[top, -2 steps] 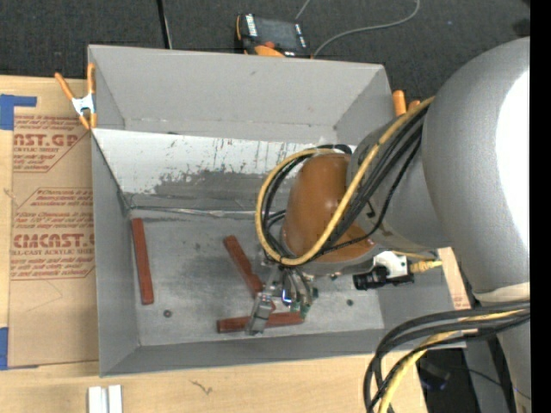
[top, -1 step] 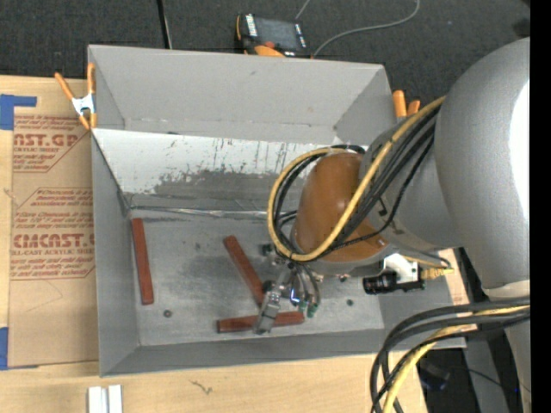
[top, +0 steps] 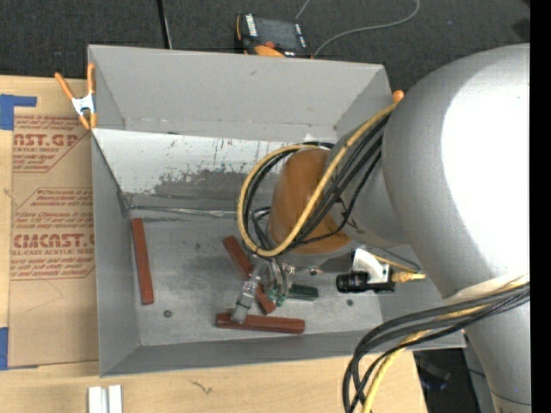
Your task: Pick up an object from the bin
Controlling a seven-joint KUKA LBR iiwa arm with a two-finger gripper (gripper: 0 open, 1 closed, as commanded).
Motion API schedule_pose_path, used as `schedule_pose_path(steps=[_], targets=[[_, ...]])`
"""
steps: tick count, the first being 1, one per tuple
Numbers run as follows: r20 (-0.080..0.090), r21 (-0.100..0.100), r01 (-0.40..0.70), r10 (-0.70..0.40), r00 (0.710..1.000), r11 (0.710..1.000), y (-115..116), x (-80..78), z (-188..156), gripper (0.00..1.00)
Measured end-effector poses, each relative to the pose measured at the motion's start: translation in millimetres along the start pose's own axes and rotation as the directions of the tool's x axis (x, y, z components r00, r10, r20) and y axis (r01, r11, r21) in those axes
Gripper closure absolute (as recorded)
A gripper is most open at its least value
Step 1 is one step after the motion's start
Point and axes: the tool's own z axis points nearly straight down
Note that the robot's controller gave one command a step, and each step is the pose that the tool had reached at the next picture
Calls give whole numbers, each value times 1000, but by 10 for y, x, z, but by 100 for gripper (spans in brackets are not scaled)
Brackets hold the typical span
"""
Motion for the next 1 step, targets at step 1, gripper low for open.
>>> schedule_pose_path(steps=[1], targets=[[2,0,0,0,1000,1000,1,-2,-2,0]])
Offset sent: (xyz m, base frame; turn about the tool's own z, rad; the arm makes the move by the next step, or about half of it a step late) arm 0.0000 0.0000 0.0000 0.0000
